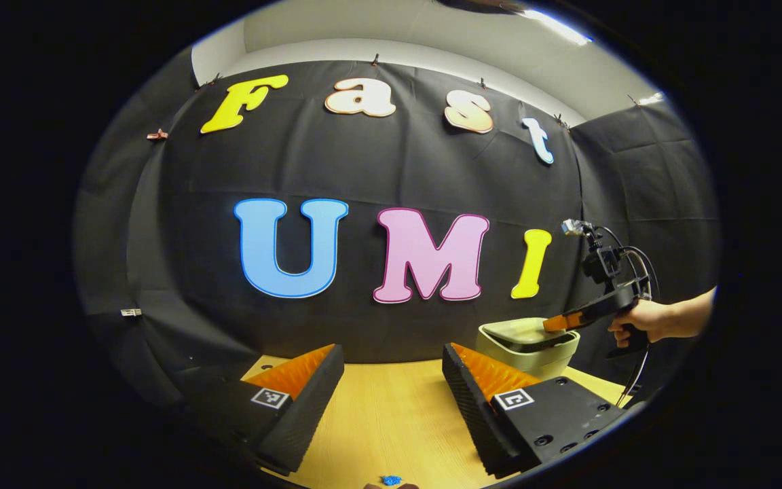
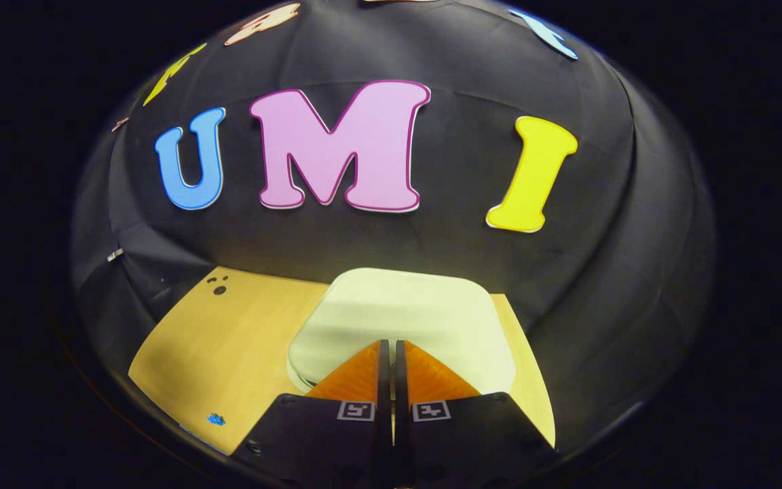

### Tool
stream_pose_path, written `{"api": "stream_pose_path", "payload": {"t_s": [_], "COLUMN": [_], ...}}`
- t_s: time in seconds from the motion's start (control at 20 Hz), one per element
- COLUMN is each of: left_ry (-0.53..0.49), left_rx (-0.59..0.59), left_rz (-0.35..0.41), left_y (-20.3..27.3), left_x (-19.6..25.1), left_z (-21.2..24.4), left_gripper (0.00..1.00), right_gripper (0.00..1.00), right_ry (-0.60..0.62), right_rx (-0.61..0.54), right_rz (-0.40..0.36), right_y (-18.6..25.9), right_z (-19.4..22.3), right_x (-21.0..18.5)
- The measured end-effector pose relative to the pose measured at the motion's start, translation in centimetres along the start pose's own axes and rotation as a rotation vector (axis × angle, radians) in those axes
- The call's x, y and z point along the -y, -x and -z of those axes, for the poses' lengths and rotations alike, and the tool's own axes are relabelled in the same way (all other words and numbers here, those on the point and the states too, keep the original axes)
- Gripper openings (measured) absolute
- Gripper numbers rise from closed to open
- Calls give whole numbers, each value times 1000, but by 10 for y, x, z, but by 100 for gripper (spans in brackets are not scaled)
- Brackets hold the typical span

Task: Press the lid of the desktop garbage bin to open it, pick up the crumpled paper on the desktop and throw it into the bin, then pick up the pop can on the desktop and drop it into the bin, and finally close the garbage bin lid.

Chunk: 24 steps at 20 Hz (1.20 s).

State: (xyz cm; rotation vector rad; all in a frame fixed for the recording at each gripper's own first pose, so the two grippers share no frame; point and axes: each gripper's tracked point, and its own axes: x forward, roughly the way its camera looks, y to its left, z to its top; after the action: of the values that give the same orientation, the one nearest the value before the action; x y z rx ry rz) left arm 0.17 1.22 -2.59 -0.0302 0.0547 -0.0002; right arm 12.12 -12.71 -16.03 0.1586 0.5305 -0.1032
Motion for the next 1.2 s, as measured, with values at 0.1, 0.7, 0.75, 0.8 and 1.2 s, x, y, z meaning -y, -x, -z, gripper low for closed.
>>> {"api": "stream_pose_path", "payload": {"t_s": [0.1,0.7,0.75,0.8,1.2], "left_ry": [1,-4,-4,-4,-1], "left_rx": [0,12,12,13,13], "left_rz": [0,15,16,17,24], "left_y": [1,5,5,6,8], "left_x": [0,4,4,3,1], "left_z": [1,-3,-5,-5,-3], "left_gripper": [94,94,94,94,94], "right_gripper": [5,5,5,5,6], "right_ry": [7,-8,-1,5,54], "right_rx": [40,192,202,213,294], "right_rz": [0,12,12,14,1], "right_y": [7,40,43,46,74], "right_z": [-17,-76,-77,-80,-90], "right_x": [-1,-2,-3,-4,-21]}}
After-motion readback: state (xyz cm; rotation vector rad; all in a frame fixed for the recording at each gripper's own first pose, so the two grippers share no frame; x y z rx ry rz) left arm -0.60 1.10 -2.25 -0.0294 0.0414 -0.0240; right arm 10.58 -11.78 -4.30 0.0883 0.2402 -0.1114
